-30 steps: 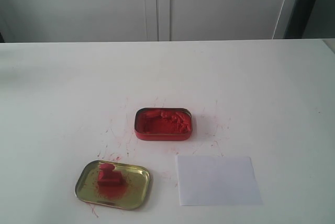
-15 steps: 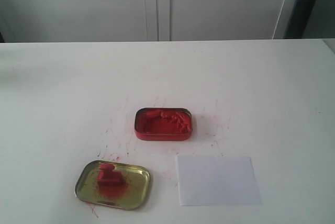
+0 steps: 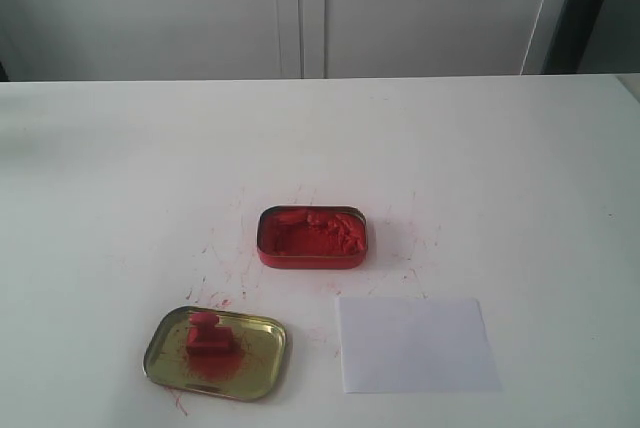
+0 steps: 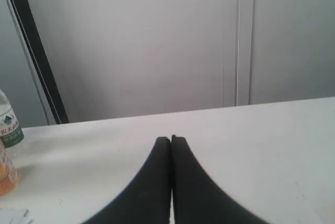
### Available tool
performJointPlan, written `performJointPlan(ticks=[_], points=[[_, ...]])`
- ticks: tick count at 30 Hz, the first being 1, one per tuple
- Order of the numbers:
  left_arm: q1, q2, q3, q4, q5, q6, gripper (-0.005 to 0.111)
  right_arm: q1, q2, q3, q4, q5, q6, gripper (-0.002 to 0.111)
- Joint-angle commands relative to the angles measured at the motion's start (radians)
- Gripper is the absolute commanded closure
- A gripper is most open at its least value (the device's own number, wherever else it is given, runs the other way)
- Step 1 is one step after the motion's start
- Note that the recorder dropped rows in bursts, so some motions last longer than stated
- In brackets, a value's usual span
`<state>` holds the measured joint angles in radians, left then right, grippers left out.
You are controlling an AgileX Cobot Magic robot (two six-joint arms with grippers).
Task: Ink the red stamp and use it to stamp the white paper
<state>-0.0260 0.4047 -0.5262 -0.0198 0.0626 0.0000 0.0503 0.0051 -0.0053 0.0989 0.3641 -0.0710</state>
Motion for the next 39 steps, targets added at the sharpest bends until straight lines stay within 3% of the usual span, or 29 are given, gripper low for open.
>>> performJointPlan(ticks=[1, 11, 20, 39], points=[[0.002, 0.073, -0.072, -0.009, 0.099, 0.000, 0.107, 0.001, -0.005, 0.005, 0.001, -0.014, -0.003, 0.108], [0.002, 0.257, -0.234, -0.009, 0.398, 0.000, 0.107, 0.001, -0.005, 0.005, 0.001, -0.014, -0.003, 0.108], [0.002, 0.428, -0.326, -0.033, 0.567, 0.034, 0.107, 0.001, -0.005, 0.005, 0.001, -0.014, -0.003, 0.108], [-0.019, 0.683, -0.382, -0.285, 0.714, 0.283, 0.107, 0.001, -0.005, 0.005, 0.001, -0.014, -0.003, 0.108]])
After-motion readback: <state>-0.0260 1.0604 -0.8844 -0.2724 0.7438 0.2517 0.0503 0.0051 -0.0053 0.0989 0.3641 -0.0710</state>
